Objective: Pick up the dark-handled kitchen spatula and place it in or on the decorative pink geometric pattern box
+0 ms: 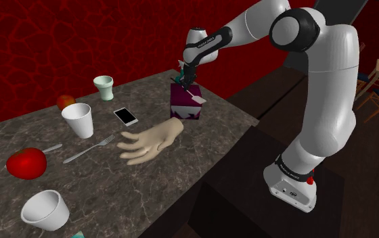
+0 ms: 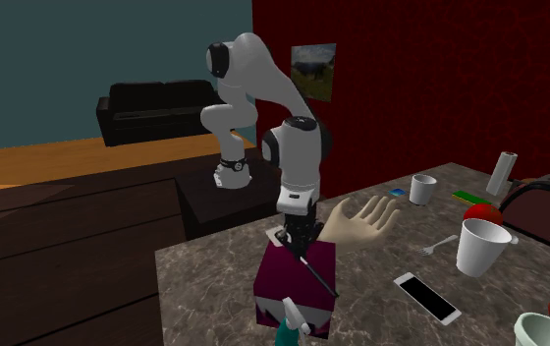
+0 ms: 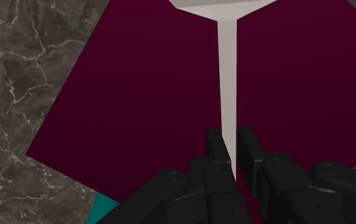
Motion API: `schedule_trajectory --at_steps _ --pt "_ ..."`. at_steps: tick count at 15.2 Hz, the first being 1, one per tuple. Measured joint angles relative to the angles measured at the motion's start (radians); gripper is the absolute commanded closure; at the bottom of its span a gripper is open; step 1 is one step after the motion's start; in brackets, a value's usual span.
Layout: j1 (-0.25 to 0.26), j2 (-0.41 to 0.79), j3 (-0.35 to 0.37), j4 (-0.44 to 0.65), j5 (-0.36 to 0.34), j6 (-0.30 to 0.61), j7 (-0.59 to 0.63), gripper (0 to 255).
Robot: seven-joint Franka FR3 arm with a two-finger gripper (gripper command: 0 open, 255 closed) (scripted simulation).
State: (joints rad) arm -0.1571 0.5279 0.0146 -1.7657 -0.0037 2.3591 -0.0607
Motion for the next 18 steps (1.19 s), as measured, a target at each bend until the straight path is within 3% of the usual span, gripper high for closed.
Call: schedule_trajectory --at_steps 5,6,12,18 --pt "-0.001 0.002 0.000 -0.002 0.000 0.004 -0.002 255" --pt "-0.001 0.002 0.000 -0.002 0.000 0.004 -0.002 0" --pt "-0.001 0.002 0.000 -0.002 0.000 0.004 -0.002 0" --pt "-0.002 -0.073 0.000 0.010 0.001 -0.081 -0.002 0"
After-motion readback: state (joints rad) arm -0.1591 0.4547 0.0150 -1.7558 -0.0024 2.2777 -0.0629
